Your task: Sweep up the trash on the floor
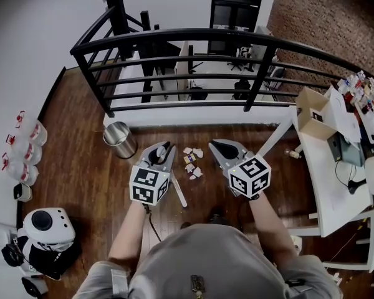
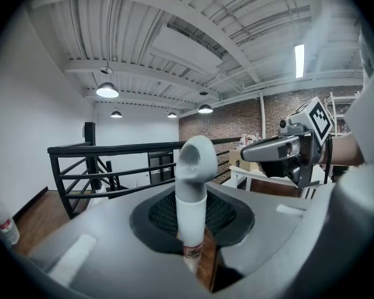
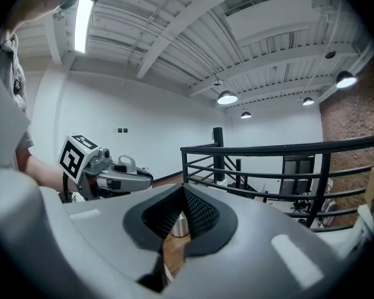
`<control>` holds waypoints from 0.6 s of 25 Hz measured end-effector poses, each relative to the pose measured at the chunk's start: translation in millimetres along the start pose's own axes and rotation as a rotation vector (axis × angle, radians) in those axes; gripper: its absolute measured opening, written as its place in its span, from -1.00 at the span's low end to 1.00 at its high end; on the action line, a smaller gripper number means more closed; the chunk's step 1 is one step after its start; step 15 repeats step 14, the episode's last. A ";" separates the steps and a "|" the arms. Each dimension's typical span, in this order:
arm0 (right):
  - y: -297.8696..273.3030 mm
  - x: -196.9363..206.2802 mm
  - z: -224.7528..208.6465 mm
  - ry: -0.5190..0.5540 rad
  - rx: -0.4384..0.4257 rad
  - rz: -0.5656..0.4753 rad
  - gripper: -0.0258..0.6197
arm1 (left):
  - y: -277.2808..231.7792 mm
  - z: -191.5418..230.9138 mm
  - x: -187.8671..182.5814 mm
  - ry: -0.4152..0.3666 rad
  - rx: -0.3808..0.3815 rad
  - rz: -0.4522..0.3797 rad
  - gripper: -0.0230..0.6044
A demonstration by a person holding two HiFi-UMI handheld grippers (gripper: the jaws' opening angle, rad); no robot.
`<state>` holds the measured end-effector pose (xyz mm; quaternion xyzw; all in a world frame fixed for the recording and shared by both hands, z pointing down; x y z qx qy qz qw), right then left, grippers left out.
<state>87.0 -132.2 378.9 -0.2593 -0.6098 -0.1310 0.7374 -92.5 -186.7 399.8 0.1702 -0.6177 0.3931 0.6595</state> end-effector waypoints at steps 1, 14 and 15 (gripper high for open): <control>0.1 0.1 0.2 0.000 0.000 0.001 -0.92 | -0.1 -0.1 0.6 0.000 0.001 0.002 -0.73; -1.0 0.1 8.1 0.005 -0.011 0.005 -0.92 | 6.4 1.2 7.2 0.000 0.001 0.017 -0.73; -1.0 0.1 8.1 0.005 -0.011 0.005 -0.92 | 6.4 1.2 7.2 0.000 0.001 0.017 -0.73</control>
Point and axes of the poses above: the fingertips, and each gripper's own axes: y backward along the fingers, z to its left, x out of its underside, the point moved 6 cm from there along y, backward along the fingers, and after that the axes turned 11 degrees about y, right-handed, at the moved point
